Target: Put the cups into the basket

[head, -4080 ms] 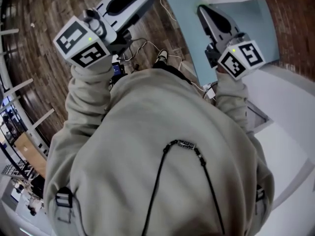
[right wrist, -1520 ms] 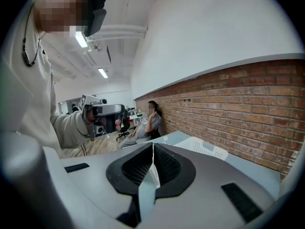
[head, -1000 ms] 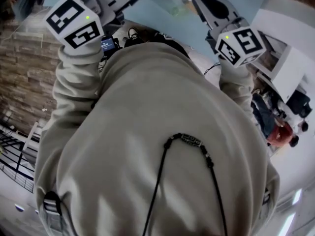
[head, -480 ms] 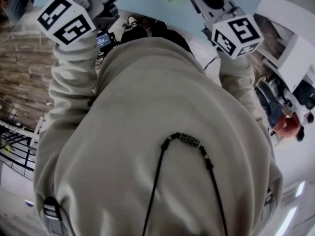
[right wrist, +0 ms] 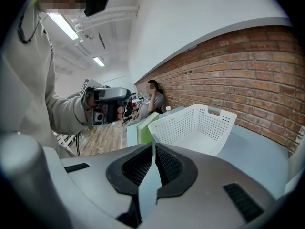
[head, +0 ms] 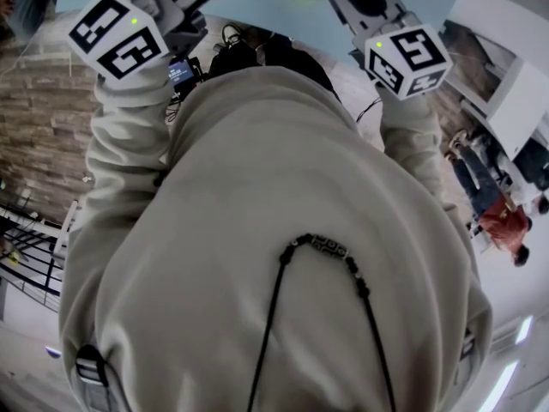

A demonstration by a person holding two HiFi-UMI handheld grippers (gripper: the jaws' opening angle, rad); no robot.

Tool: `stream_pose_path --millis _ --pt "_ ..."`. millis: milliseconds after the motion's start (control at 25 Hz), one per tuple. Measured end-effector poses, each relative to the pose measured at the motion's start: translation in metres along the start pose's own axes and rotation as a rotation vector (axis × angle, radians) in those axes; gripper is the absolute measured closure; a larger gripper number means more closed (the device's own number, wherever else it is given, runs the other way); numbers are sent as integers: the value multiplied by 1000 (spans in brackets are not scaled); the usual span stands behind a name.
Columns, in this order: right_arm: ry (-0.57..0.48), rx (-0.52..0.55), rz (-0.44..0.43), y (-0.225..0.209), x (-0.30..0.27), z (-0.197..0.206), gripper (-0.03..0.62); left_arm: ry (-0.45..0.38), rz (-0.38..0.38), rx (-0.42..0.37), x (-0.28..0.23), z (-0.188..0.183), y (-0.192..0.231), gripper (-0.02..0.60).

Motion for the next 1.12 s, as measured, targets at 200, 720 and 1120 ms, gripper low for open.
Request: stream_pose_path --millis 200,720,1120 --pt "38 0 15 -9 -3 18 579 1 -11 16 -4 7 3 584" --pt "271 -41 41 -42 -12 100 511 47 -84 44 -16 37 2 584" --pt "409 51 -5 -39 -44 129 378 62 -132 54 -8 46 11 584"
Point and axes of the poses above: the fingertips, and each gripper's own axes: x backward along the fingers, y to its left, z out of its underside, the point moved 4 cm from there along x, backward along the fingers, and after that the axes turned 1 degree about x, right-handed, at the moved point
